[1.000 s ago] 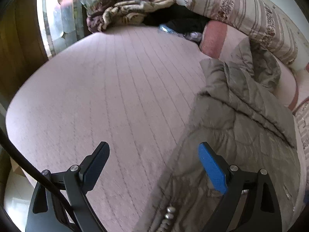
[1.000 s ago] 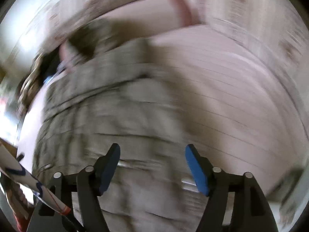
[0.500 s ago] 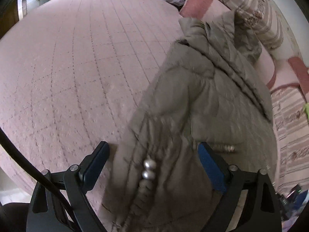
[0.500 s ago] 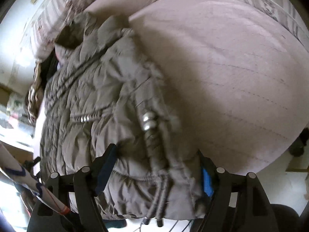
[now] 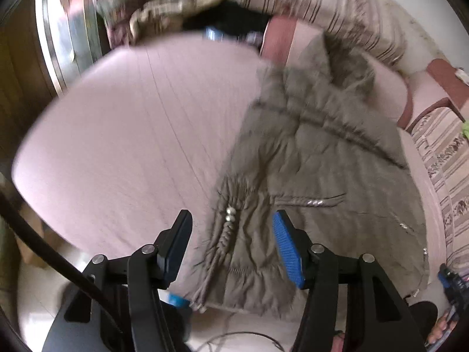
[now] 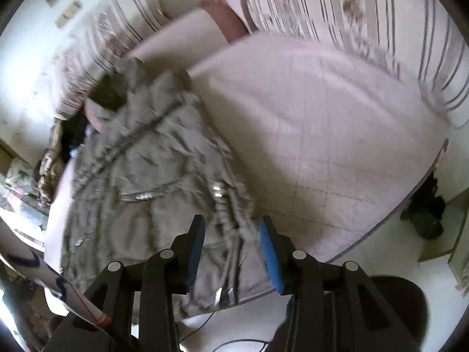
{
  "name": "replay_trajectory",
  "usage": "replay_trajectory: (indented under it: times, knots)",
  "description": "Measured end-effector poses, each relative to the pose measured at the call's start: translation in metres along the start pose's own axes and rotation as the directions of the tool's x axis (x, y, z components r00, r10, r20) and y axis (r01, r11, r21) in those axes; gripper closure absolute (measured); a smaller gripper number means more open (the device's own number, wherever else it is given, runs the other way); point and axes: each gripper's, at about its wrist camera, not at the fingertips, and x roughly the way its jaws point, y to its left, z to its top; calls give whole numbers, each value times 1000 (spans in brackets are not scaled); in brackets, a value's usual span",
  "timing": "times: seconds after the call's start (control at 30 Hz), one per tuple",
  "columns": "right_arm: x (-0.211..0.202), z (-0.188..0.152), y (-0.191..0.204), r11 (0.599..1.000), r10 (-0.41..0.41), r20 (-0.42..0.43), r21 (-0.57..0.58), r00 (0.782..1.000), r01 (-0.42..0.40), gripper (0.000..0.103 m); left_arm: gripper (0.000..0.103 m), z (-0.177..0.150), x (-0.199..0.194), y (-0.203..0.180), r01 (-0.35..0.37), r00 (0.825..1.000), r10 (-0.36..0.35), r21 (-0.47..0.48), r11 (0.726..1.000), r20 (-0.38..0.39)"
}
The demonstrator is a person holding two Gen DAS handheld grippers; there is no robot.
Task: Fold large clothes
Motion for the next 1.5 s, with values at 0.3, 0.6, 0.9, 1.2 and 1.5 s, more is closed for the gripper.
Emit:
replay_trajectory:
  times: [0.3,0.6,0.9,1.2,1.5]
  knots:
    - [-153,25,72,967,215,222,-183,951,-176,31,26,35,-191,-12,-108,925,59,112,988,376]
    - [-253,88,151,933,282,371,-322,885,-162,18,15,71,-274,-49,-259,810,119,168,951,574]
    - [-164,127,231,911,298,235,-359,925,-202,18,15,107,-155,-98,-139,919,31,249,959,393]
    - [-13,159,288,930,214,74,-321,974,-179,18,15,126,28,-78,-28,990,15,89,996,142]
    - [164,226,374,953,106,1,-287,994,-101,18,15,130,156,-60,-44,997,40,67,997,63]
